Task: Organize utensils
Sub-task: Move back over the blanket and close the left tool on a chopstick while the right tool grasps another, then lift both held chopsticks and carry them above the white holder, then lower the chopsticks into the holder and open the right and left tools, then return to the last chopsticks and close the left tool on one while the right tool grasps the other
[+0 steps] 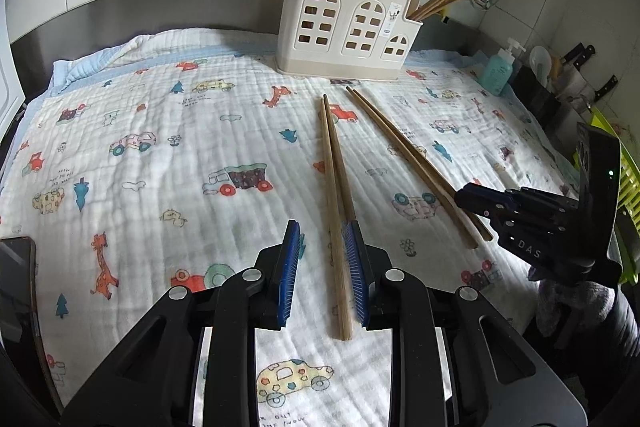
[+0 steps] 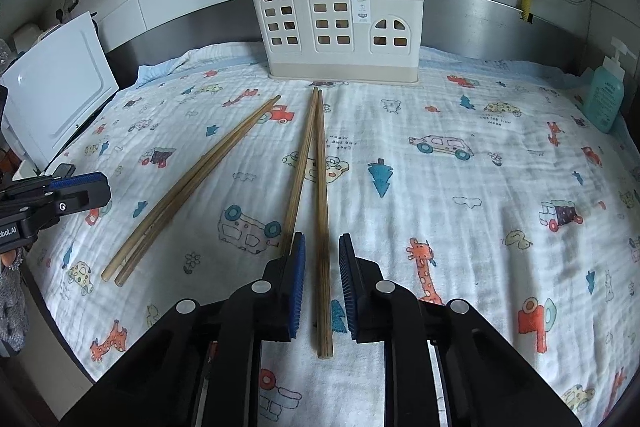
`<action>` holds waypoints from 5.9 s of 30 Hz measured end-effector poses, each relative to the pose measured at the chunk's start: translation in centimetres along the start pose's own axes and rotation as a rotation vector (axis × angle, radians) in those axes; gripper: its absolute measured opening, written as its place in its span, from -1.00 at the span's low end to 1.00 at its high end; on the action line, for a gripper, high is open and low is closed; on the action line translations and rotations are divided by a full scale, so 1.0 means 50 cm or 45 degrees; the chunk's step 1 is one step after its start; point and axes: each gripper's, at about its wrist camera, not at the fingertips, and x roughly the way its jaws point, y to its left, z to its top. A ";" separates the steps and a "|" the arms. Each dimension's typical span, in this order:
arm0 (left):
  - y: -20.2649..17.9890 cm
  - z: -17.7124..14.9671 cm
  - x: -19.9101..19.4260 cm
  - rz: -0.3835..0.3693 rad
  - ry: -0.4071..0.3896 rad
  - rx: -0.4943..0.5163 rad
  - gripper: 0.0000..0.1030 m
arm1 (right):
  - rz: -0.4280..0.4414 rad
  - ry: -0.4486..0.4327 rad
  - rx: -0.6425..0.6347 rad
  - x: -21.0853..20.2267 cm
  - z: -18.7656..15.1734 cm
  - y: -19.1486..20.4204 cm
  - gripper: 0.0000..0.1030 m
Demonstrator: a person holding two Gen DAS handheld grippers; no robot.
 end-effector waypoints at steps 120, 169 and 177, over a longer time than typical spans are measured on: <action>-0.067 0.583 -0.069 0.049 -0.547 0.049 -0.89 | -0.107 -0.195 -0.191 -0.135 0.500 -0.073 -0.87; -0.060 0.443 -0.101 0.004 -0.479 0.020 -0.44 | -0.080 -0.366 -0.184 -0.242 0.270 -0.002 -0.53; -0.027 0.308 -0.102 0.018 -0.416 -0.032 -0.29 | -0.024 -0.217 -0.092 -0.156 0.129 0.017 -0.53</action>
